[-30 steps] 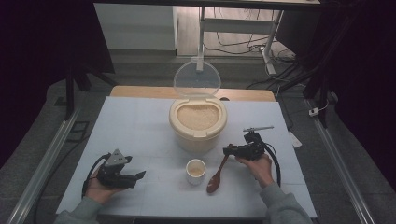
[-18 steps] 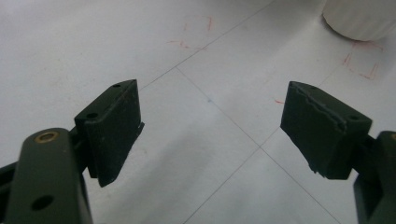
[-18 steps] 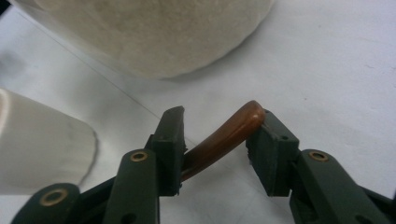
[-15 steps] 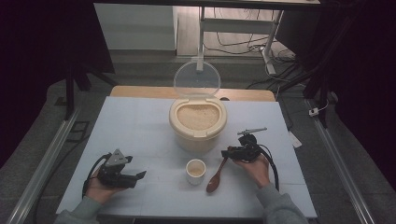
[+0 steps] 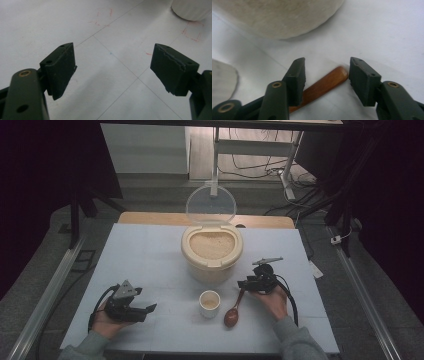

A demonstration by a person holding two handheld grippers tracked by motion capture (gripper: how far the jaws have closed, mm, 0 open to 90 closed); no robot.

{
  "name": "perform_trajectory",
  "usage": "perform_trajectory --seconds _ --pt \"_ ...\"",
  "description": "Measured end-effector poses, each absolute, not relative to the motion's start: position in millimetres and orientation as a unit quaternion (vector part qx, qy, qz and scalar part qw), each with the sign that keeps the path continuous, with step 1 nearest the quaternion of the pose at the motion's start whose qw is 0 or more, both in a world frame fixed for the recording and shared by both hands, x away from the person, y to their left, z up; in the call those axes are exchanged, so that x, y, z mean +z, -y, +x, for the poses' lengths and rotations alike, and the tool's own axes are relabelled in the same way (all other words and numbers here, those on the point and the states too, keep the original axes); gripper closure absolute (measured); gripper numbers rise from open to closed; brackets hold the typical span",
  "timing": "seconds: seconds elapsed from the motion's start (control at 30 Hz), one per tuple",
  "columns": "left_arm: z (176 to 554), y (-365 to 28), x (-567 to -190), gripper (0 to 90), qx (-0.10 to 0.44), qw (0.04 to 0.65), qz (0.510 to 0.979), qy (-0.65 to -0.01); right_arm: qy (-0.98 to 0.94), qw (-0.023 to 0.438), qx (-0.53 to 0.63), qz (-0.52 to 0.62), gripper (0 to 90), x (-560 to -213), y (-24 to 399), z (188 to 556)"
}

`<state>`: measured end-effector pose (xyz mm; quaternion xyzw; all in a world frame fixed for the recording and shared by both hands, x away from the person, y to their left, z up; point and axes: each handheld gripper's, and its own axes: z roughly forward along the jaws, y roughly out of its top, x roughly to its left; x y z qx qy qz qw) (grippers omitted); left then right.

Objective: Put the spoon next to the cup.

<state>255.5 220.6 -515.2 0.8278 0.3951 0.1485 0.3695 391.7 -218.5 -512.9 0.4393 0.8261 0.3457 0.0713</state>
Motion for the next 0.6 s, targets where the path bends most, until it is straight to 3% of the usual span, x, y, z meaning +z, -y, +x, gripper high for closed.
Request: perform_trajectory --seconds 0.23,0.6 --pt "255.6 -221.0 -514.9 19.9 0.149 0.372 0.826 -0.396 -0.805 0.089 0.39 0.439 46.0 -501.5 232.2 388.4" --pt "255.3 -220.8 -514.6 19.8 0.147 0.373 0.826 -0.397 -0.809 0.097 0.441 0.376 46.8 -490.1 257.5 351.9"
